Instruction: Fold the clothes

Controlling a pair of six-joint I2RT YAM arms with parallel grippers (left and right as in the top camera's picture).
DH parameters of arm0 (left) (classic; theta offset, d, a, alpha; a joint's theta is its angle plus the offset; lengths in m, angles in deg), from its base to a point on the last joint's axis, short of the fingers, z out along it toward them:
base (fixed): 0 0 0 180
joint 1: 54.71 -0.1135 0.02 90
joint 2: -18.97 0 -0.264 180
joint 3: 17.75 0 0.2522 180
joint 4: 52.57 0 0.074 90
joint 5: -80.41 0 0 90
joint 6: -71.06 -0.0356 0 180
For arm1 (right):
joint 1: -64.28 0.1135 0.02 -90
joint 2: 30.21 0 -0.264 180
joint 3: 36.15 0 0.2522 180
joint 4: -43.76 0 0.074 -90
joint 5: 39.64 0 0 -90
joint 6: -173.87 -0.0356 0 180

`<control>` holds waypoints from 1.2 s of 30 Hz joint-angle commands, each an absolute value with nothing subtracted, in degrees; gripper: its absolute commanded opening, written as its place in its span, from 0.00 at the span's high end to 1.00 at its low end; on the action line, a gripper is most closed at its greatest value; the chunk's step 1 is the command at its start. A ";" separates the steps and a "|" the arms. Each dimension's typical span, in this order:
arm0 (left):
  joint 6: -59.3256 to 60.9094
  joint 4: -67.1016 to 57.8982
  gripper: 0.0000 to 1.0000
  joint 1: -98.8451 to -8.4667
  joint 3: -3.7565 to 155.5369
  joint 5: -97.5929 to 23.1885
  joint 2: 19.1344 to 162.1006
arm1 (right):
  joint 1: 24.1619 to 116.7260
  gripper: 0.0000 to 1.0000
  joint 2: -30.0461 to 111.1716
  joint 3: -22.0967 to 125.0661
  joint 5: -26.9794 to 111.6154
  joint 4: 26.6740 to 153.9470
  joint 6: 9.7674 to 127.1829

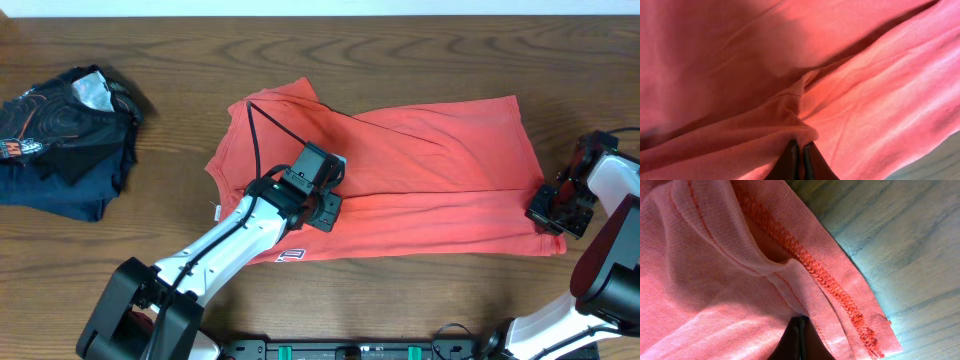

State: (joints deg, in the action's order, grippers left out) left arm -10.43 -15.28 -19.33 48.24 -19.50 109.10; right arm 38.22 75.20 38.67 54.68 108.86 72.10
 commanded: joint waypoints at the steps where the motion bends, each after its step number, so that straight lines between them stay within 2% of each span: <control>1: -8.77 -15.43 0.93 -19.26 48.81 -20.48 108.84 | 37.71 0.99 76.51 37.84 55.71 107.65 71.05; 2: -8.77 -15.39 0.86 -19.26 48.72 -20.07 108.84 | 37.71 0.99 76.51 37.84 55.68 107.65 71.05; 4: -8.77 -15.32 0.61 -19.26 48.63 -18.30 108.86 | 37.71 0.99 76.51 37.84 55.68 107.65 71.05; 5: -8.75 -15.37 0.53 -19.26 48.63 -17.44 108.86 | 37.71 0.99 76.51 37.84 55.68 107.65 71.05; 6: -8.75 -15.54 0.49 -19.29 48.66 -16.53 108.86 | 37.71 0.99 76.51 37.84 55.68 107.65 71.05; 9: -8.79 -15.87 0.48 -19.35 48.81 -14.34 108.79 | 37.71 0.99 76.51 37.84 55.68 107.65 71.05; 17: -8.73 -15.63 0.48 -22.63 49.53 -11.45 107.24 | 37.71 0.99 76.51 37.84 55.68 107.68 71.05; 18: -8.68 -15.39 0.52 -23.24 49.53 -11.45 107.20 | 37.71 0.99 76.51 37.84 55.68 107.68 71.05; 22: -6.56 -13.03 0.78 -25.30 49.51 -11.48 107.17 | 37.71 0.99 76.51 37.84 55.68 107.68 71.05; 25: -5.67 -10.95 0.87 -25.71 49.51 -11.48 107.22 | 37.71 0.99 76.51 37.84 55.68 107.68 71.05; 31: -3.50 -10.45 0.87 -27.29 49.51 -5.60 107.28 | 37.74 0.99 76.51 37.84 55.42 107.39 71.08; 36: -3.31 -10.30 0.87 -32.16 49.49 -5.64 107.39 | 37.71 0.99 76.51 37.84 54.20 107.04 71.75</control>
